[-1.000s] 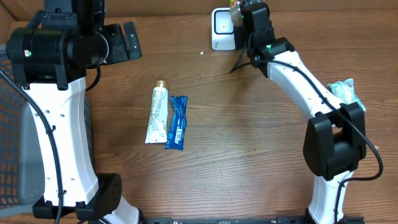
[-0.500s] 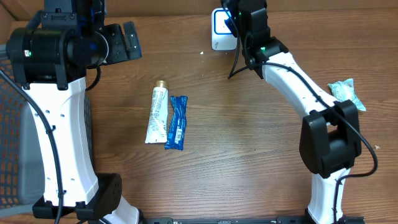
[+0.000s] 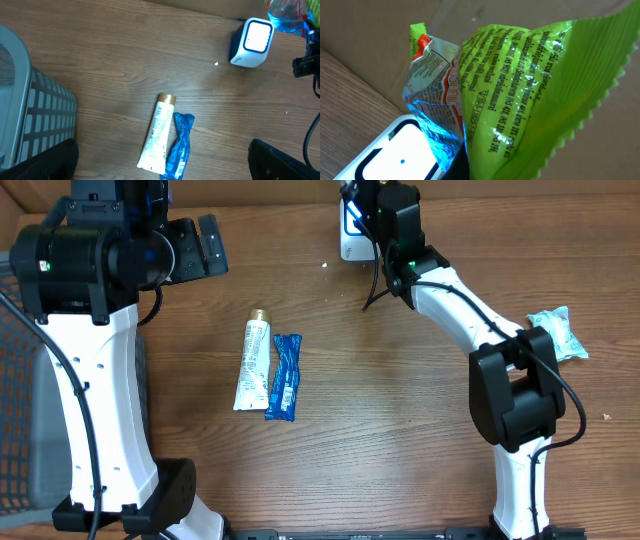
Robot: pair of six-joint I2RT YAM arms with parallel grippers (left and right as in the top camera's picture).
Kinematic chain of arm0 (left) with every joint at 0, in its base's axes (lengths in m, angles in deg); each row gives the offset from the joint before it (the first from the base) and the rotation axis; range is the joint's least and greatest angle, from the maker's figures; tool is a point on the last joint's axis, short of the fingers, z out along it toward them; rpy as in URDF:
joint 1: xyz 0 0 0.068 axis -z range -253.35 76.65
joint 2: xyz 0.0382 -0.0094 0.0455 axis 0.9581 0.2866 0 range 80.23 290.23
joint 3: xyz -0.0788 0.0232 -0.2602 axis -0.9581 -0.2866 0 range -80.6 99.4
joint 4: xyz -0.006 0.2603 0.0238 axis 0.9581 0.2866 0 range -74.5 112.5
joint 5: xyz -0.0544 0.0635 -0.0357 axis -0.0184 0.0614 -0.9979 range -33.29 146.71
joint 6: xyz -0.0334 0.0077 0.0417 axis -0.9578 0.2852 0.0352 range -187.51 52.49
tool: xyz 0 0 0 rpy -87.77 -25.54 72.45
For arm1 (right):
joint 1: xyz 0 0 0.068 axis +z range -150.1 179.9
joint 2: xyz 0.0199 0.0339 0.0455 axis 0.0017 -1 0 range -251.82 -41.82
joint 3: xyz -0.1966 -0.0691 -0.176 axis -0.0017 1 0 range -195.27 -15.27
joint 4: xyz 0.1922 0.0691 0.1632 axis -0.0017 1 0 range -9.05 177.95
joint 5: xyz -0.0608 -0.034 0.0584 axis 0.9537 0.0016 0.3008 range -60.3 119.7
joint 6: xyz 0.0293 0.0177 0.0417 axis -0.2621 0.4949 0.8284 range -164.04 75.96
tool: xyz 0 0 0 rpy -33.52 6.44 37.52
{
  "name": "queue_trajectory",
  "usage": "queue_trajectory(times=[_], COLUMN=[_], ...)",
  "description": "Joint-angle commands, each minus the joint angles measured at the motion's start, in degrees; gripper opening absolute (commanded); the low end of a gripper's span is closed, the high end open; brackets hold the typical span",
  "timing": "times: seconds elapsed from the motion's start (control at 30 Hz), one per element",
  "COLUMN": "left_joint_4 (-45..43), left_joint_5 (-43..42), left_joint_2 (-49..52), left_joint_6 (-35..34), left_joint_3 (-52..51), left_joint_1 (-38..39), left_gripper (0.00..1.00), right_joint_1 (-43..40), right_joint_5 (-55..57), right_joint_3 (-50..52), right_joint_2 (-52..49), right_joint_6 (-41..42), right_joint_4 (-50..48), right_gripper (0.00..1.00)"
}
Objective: Scan the item barcode
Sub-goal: 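Hold the green bag's barcode in front of the white scanner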
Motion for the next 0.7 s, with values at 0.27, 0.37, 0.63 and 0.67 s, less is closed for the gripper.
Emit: queue_trajectory(times=[0.27, 0.37, 0.63, 0.67], left_joint_4=[-0.20, -0.20, -0.20, -0.22], left_joint_5=[0.55, 0.55, 0.55, 0.55], left_joint_2=[-0.09, -0.09, -0.09, -0.09], left_joint_6=[-0.79, -0.79, -0.79, -0.79], left_joint_3=[-0.15, -0.15, -0.15, -0.15], left_joint_1=[0.04, 0.04, 0.04, 0.04], left_gripper=[1.00, 1.00, 1.00, 1.00], right_joint_1=[2.12, 2.51, 2.99, 3.32], right_joint_5=[-0.11, -0.09, 0.70, 0.57], right_joint_3=[-1.51, -1.51, -1.51, -1.51], right_joint_2=[-0.31, -0.31, 0.26, 0.94], right_joint_6=[-6.34, -6.38, -6.32, -5.97], right_joint_4=[0.09, 0.07, 0.76, 1.99], right_gripper=[0.04, 0.04, 0.04, 0.04])
